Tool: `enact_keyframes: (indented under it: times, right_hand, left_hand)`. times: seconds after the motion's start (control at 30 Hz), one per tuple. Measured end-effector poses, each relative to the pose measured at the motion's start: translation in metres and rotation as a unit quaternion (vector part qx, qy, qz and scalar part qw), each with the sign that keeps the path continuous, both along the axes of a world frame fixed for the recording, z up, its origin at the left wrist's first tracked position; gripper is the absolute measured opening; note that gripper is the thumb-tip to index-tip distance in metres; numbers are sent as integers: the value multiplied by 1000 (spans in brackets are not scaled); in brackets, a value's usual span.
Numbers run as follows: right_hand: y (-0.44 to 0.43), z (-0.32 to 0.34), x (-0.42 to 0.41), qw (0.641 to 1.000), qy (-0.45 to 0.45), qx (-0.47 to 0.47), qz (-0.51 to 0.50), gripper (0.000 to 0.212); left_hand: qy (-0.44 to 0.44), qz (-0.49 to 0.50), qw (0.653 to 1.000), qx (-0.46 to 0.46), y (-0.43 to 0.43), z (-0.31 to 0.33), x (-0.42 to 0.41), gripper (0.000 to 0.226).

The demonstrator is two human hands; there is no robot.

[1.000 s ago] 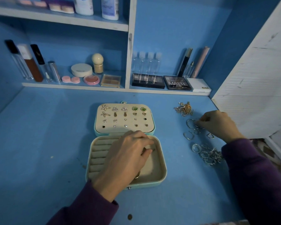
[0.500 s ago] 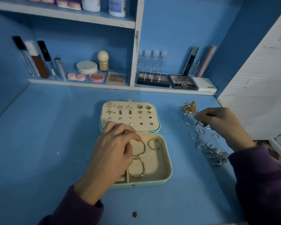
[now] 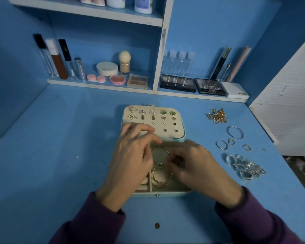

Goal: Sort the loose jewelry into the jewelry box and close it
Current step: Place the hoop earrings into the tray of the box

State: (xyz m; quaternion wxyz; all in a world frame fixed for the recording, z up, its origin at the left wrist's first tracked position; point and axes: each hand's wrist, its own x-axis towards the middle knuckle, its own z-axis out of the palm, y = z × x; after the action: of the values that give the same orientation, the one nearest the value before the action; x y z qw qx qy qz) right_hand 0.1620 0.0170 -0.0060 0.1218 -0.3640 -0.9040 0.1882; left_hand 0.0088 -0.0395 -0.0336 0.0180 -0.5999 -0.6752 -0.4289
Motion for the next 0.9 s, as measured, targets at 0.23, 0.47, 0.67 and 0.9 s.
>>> enact_keyframes:
  times: [0.23, 0.47, 0.67, 0.9]
  right_hand:
    - [-3, -4, -4, 999, -22, 30, -1, 16]
    - [-6, -10, -5, 996, -20, 86, -14, 14]
    - [-3, -13, -4, 996, 5, 92, -6, 18]
    - [26, 6, 15, 990, 130, 22, -57, 7]
  left_hand:
    - [11, -8, 1000, 0, 2, -2, 0, 41]
    - [14, -8, 1000, 1, 3, -3, 0, 41]
    - [11, -8, 1000, 0, 2, -3, 0, 40]
    - [-8, -1, 1000, -2, 2, -3, 0, 37]
